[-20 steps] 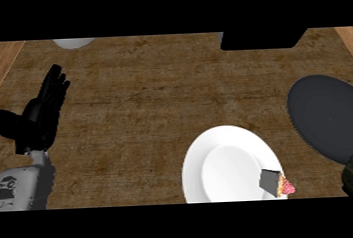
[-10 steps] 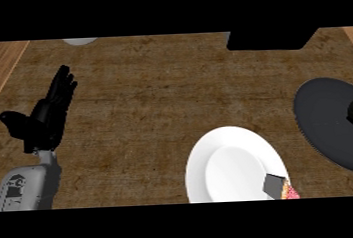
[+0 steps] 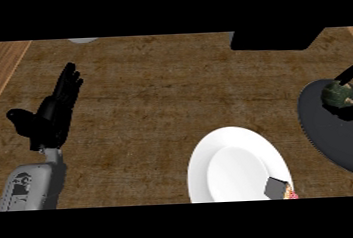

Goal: Pick the squash from the plate and place it in the pan

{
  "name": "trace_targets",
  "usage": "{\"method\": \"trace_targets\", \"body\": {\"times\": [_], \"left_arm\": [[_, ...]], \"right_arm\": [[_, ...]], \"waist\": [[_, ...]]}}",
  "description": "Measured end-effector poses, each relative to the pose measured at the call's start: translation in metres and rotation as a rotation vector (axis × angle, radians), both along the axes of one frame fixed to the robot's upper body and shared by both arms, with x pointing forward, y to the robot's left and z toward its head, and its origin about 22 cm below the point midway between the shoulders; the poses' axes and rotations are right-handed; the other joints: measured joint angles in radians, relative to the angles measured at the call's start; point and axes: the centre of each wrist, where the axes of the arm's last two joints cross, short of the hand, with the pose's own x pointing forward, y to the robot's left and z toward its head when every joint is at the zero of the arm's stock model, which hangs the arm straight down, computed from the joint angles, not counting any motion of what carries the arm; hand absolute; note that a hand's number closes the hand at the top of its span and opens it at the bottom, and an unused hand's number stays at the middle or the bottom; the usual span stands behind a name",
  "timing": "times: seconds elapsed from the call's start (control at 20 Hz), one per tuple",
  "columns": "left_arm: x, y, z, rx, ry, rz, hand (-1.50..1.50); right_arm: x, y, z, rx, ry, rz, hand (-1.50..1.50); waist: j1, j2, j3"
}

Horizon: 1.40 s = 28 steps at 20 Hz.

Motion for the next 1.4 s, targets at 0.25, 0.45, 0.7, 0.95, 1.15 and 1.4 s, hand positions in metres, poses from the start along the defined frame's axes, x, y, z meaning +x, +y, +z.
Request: {"method": "trace_targets", "body": {"times": [0.25,0.45,0.7,0.95,1.15,1.4], "left_arm": [[0.002,-0.004,0.001,0.003,-0.011,-0.004,0.0],[0.003,0.002,0.004,-0.002,-0.007,0.008,0.0],[0.002,0.004,-0.002,-0.005,-0.001,0.018,0.0],[0.002,0.008,-0.006,-0.003,-0.003,0.036,0.0],[-0.001,0.013,-0.005,-0.002,0.006,0.037,0.0],[-0.002,0.019,-0.006,-0.002,0.018,0.066,0.0]], "right_arm": [[0.006,0.002,-0.019,0.109,0.214,0.081,-1.5],[0.007,0.001,-0.029,0.156,0.263,0.132,-1.5],[-0.003,-0.016,-0.029,0.28,0.169,0.157,-1.5],[-0.017,-0.04,-0.023,0.443,0.087,0.109,-1.5],[-0.042,-0.069,-0.016,0.512,0.118,0.077,-1.5],[-0.07,-0.102,0.002,0.537,0.152,0.051,-1.5]], "waist": [[0.007,0.004,0.001],[0.002,0.003,0.001],[-0.011,0.002,0.001],[-0.027,-0.003,0.0],[-0.038,-0.008,0.001],[-0.064,-0.016,0.0]]}}
